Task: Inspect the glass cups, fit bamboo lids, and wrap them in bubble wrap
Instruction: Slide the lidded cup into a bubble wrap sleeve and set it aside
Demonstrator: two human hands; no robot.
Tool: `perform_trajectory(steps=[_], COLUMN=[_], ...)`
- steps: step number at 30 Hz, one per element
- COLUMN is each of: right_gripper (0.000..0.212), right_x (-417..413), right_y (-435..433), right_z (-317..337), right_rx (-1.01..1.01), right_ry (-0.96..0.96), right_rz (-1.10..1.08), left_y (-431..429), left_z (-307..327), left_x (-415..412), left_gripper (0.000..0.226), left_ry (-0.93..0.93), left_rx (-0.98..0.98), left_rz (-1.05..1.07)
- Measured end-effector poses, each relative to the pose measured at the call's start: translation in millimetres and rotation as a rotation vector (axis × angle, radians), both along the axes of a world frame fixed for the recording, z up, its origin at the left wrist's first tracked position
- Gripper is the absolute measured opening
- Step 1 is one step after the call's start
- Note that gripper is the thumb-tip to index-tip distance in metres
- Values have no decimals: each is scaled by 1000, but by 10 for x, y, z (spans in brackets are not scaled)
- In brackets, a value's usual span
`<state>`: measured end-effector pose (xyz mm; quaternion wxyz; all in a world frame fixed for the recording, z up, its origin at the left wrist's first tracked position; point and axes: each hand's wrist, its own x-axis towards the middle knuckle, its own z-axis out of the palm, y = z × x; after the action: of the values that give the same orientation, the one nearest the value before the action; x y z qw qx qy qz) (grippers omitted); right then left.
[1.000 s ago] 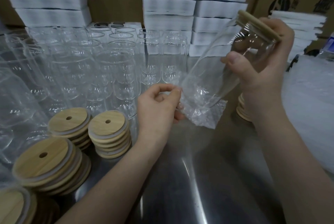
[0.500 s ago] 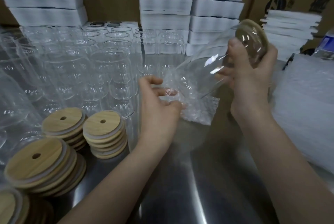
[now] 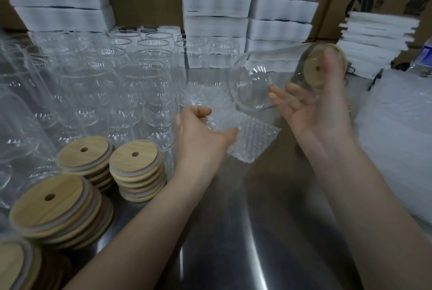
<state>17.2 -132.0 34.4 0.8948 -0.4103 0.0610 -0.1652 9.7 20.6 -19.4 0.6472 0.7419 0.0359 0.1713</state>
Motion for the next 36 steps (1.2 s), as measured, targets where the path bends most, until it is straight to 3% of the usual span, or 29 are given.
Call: perform_trajectory(steps=[5, 10, 16, 23, 29, 36], right_gripper=[81, 87, 75, 72, 75, 67], right_x=[-40, -72, -77, -109, -115, -118], right_y=[56, 150, 234, 247, 208, 181], right_z=[14, 31, 3, 26, 53, 37], right_rx=[39, -102, -181, -222, -341, -483], right_ry=[-77, -166, -205, -247, -265, -313], right_rz=[120, 293, 261, 152, 24, -84], left_y=[-43, -40, -44, -45, -52, -43], left_z=[10, 50, 97, 75, 73, 101], left_x=[-52, -108, -90, -90, -90, -89], left_gripper=[72, 64, 72, 48, 17, 54], left_ry=[-44, -73, -137, -89, -27, -26], left_rx=[225, 350, 146, 120, 75, -99], left_rz=[-12, -32, -119, -175, -76, -165])
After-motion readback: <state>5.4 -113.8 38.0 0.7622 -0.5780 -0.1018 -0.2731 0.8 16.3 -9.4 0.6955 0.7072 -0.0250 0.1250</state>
